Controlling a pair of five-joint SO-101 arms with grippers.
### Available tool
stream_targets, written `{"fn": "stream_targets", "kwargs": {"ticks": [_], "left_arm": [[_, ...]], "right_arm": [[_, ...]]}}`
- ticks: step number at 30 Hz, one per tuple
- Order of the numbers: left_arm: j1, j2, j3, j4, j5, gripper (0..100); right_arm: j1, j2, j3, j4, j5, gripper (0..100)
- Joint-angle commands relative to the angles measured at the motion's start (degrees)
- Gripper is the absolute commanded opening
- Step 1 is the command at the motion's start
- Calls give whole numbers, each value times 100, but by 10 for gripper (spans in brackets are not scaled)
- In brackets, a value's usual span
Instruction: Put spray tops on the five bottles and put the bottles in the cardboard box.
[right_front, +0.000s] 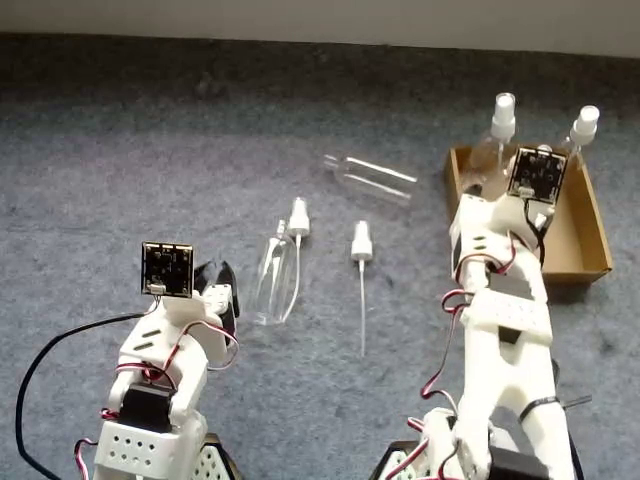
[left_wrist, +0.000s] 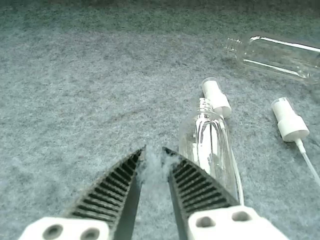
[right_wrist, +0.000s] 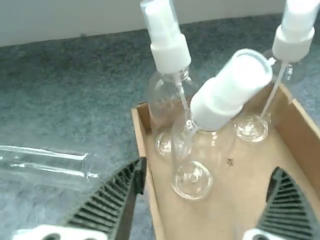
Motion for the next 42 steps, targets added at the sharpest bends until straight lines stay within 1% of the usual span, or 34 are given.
{"fn": "stream_targets", "kwargs": {"ticks": [1, 6, 10, 14, 18, 22, 26, 30, 33, 36, 42], "left_arm": [[-57, -4, -40, -132, 18, 7], [-66, -4, -40, -132, 18, 7], [-75, -4, -48, -132, 18, 7], [-136, -4, -57, -132, 18, 7], [-567, -4, -101, -149, 18, 7], [-813, -4, -180, -149, 18, 7], [-919, -4, -198, -149, 18, 7], [-1095, -4, -207, -149, 18, 7], [-1279, -4, -215, -264, 18, 7], [-1455, -4, -171, -422, 18, 7], [-1473, -4, -171, -431, 18, 8]], "right_arm": [[-40, -857, -40, 813, 62, 335], [-66, -1956, -57, 1859, 62, 335], [-233, -2642, -497, 2958, 62, 335], [-796, -2826, -1376, 4215, 62, 335], [-1508, -2510, -2211, 5138, 44, 335], [-2070, -1895, -2686, 5490, 18, 334], [-2633, -1121, -2941, 5622, 0, 334], [-3196, -286, -3310, 5613, -633, 334], [-3574, 391, -3688, 5596, -958, 334], [-3802, 1121, -4119, 5596, -1178, 334], [-4136, 2703, -5103, 5613, -1688, 334]]}}
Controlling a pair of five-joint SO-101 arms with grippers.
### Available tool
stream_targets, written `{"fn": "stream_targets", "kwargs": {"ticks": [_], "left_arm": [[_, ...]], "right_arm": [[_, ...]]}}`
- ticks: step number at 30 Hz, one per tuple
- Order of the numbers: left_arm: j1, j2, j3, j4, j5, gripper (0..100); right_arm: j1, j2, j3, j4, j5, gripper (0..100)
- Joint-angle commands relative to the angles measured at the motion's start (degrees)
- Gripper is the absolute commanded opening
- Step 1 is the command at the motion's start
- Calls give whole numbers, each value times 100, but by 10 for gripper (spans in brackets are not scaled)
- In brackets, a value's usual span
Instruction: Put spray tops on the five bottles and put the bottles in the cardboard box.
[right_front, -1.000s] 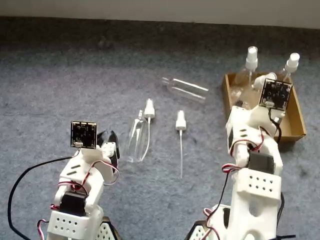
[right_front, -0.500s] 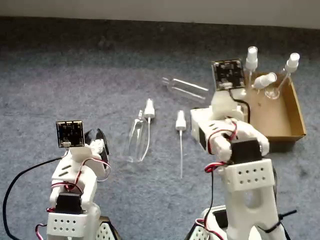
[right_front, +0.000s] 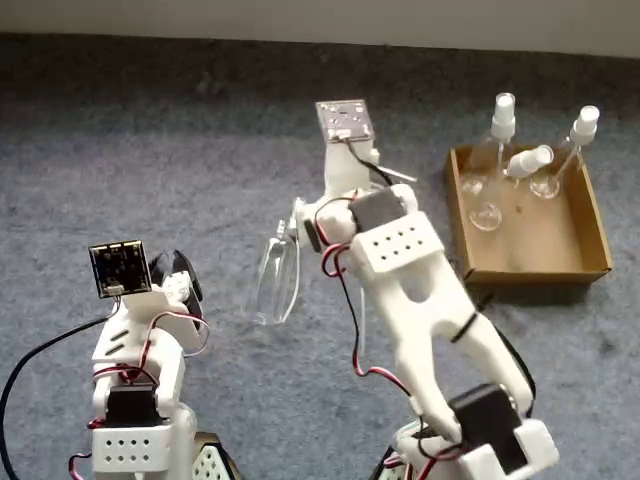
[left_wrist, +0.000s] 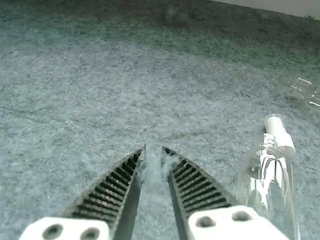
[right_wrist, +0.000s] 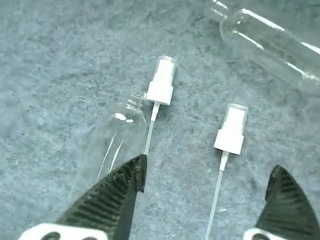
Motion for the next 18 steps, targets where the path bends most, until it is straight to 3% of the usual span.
{"fn": "stream_targets", "kwargs": {"ticks": [1, 9, 18], "left_arm": [[-84, -4, -171, -141, 18, 8], [-119, -4, -180, -141, 18, 8], [-119, -4, -171, -141, 18, 8]], "right_arm": [[-277, 708, -866, 31, -290, 334], [-673, 2114, -2114, 31, -1099, 334], [-743, 3732, -3196, 13, -1160, 334]]}}
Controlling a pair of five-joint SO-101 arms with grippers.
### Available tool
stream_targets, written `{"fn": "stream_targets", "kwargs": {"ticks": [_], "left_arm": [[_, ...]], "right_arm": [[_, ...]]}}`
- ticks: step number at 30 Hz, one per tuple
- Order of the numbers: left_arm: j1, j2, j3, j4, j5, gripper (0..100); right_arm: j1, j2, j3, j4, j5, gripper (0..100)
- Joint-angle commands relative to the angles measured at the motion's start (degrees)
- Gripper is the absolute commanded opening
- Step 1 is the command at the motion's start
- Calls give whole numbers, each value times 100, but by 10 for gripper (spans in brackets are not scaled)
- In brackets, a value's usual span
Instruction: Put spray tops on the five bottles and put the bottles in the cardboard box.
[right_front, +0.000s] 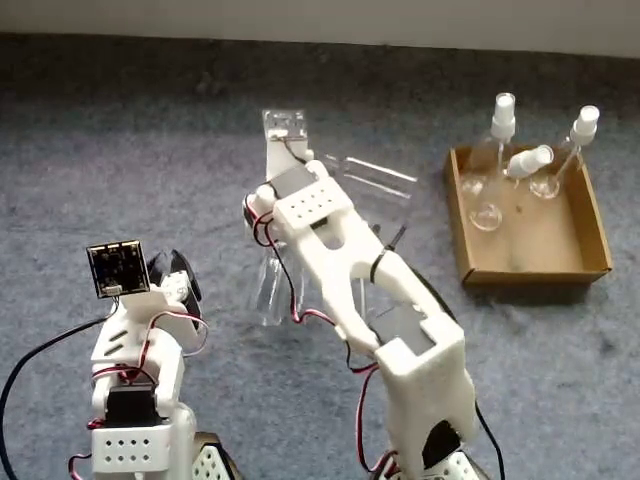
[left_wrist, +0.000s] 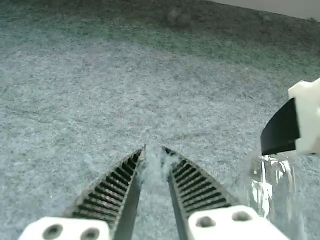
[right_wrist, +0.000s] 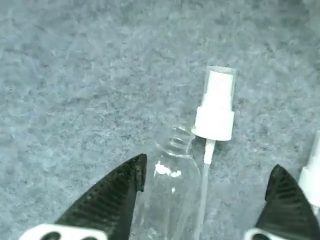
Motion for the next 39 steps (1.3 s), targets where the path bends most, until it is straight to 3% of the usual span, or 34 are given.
{"fn": "stream_targets", "kwargs": {"ticks": [1, 8, 17, 30, 39], "left_arm": [[-75, -4, -171, -123, 18, 8], [-75, -4, -171, -123, 18, 8], [-66, -4, -163, -123, 18, 8], [-57, -4, -163, -123, 18, 8], [-66, -4, -163, -123, 18, 8]], "right_arm": [[-66, 347, -690, 48, -62, 333], [-48, 822, -1033, 92, -44, 332], [-48, 813, -1631, 1499, -62, 332], [-75, 796, -1736, 1859, -62, 335], [-40, 778, -1815, 2818, -62, 333]]}}
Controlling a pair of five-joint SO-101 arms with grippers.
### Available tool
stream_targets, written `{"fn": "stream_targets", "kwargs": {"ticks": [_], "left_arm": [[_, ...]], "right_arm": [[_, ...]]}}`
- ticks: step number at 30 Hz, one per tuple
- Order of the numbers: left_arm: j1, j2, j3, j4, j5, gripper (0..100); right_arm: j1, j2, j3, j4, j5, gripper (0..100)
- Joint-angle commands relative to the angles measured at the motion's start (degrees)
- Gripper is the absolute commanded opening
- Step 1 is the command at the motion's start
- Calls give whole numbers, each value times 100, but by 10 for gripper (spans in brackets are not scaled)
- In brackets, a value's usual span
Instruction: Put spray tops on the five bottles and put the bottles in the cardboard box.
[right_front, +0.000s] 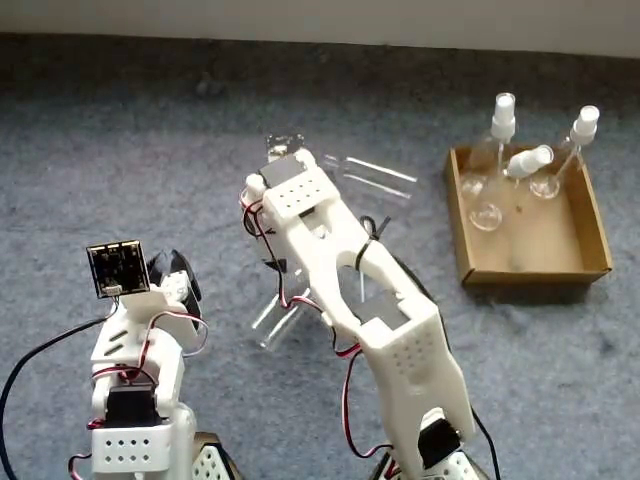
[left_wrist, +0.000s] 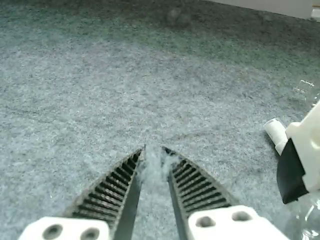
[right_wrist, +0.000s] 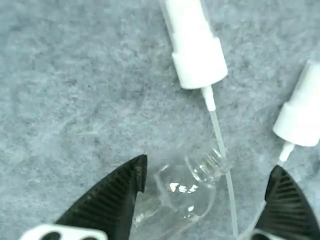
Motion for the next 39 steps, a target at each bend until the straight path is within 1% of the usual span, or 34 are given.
{"fn": "stream_targets", "kwargs": {"ticks": [1, 6, 11, 14, 24, 30, 35, 39], "left_arm": [[-66, -4, -163, -123, 18, 8], [-57, -4, -163, -123, 18, 8], [-57, -4, -163, -123, 18, 8], [-57, -4, -163, -123, 18, 8], [-57, -4, -163, -123, 18, 8], [-75, -4, -163, -123, 18, 8], [-75, -4, -163, -123, 18, 8], [-75, -4, -163, -123, 18, 8]], "right_arm": [[-48, -171, -479, 444, -62, 333], [-48, -189, -752, 769, -62, 333], [-66, -189, -1358, 1130, -62, 333], [-75, -251, -1684, 1165, -62, 333], [-75, -1604, -1771, 1165, -62, 333], [-84, -1930, -1763, 1165, -62, 332], [-418, -2141, -1763, 1174, -97, 332], [-637, -2492, -1763, 1174, -527, 332]]}}
